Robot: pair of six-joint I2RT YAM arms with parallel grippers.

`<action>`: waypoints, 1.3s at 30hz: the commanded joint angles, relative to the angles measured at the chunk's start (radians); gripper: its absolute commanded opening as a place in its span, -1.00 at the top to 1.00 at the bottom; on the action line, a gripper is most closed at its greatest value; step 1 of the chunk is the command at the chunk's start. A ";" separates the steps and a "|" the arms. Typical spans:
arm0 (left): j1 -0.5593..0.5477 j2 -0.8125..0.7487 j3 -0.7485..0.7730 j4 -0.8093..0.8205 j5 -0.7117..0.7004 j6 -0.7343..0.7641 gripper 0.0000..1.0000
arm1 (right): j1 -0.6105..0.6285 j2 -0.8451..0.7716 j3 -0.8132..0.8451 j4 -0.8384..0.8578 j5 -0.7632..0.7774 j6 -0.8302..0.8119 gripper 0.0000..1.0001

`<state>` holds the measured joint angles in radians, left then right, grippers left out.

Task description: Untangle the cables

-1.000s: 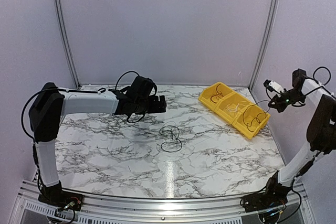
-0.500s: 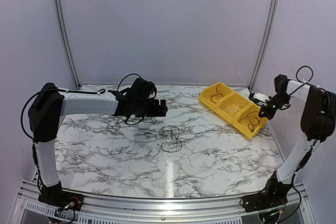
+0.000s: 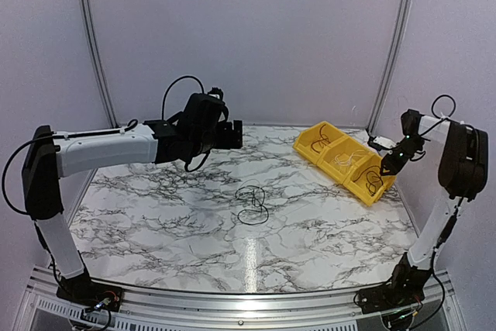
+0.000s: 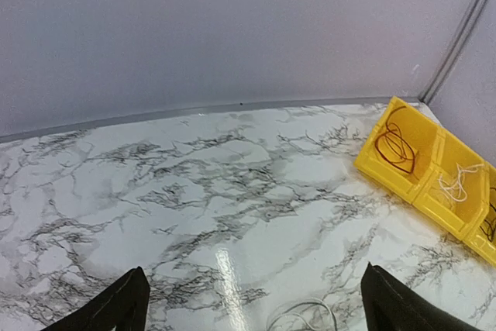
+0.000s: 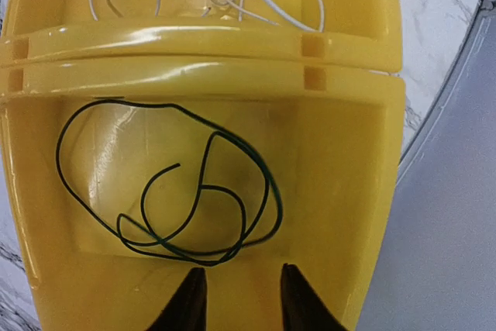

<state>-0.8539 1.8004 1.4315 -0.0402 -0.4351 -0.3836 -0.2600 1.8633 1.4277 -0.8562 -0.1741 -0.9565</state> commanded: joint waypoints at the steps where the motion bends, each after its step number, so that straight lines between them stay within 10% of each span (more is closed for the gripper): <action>1: 0.007 -0.008 0.088 -0.131 -0.262 0.040 -0.98 | 0.008 -0.063 0.077 -0.061 0.000 0.039 0.17; 9: 0.022 -0.045 -0.009 -0.059 -0.198 -0.028 -0.98 | 0.089 -0.112 0.235 -0.153 -0.056 0.074 -0.04; 20: 0.022 -0.055 -0.137 -0.030 0.147 -0.103 -0.66 | 0.550 -0.205 0.099 -0.056 -0.278 0.028 0.19; 39: 0.026 -0.076 -0.280 -0.044 0.072 -0.387 -0.61 | 0.935 0.126 0.146 0.076 -0.303 0.064 0.09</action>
<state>-0.8314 1.7729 1.1748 -0.0795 -0.3149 -0.7292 0.6445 1.9308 1.4994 -0.7799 -0.4633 -0.8688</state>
